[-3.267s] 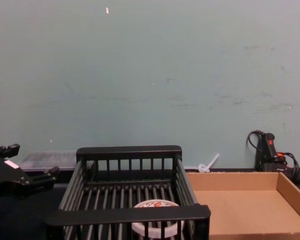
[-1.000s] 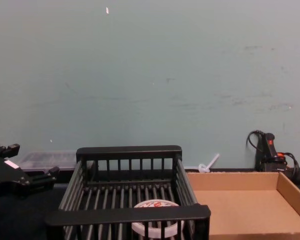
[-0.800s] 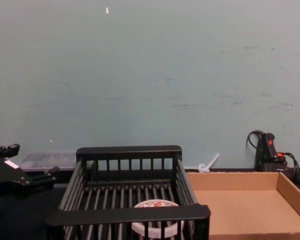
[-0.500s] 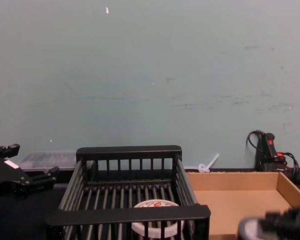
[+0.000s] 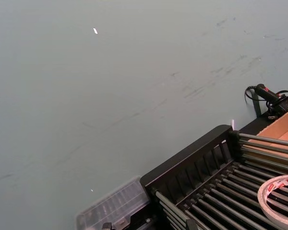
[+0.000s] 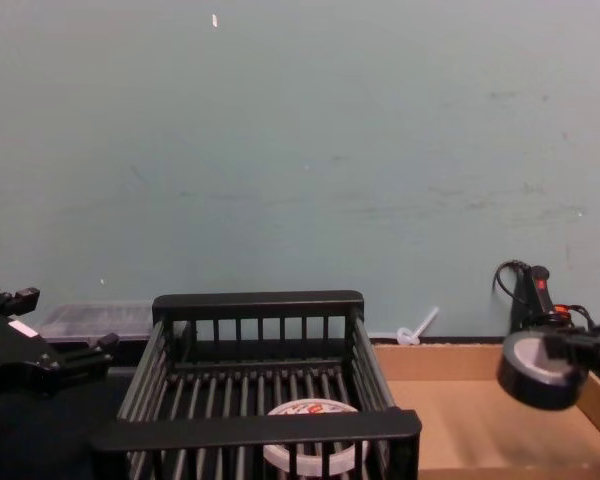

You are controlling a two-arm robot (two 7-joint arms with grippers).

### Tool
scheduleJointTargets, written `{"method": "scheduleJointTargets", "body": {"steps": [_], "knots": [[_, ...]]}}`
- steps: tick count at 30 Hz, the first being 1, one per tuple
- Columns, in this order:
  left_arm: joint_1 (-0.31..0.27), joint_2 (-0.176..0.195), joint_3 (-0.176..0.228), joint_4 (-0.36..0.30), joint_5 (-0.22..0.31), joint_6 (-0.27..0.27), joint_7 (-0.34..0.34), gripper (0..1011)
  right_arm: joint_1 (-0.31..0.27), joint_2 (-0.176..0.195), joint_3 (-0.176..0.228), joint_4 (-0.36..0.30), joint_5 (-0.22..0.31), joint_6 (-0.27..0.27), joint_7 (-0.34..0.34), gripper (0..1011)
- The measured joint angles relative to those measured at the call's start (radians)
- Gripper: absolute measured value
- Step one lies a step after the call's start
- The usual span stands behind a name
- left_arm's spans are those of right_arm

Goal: Pick up the white tape and place it into the black box , Pick up the silver tape and place it into the brown box.

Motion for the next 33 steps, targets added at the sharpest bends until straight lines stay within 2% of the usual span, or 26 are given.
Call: {"method": "scheduleJointTargets", "body": {"steps": [8,23,33], "knots": [[0.0,0.0,0.0,0.0,0.0,0.0,0.0,1001,0.044,-0.042,0.008,0.061,-0.027,0.003,-0.015,150],[0.0,0.0,0.0,0.0,0.0,0.0,0.0,1001,0.11,-0.108,-0.004,0.188,-0.083,0.014,-0.012,150],[0.0,0.0,0.0,0.0,0.0,0.0,0.0,1001,0.117,-0.12,-0.002,0.207,-0.095,0.013,-0.009,150]]}}
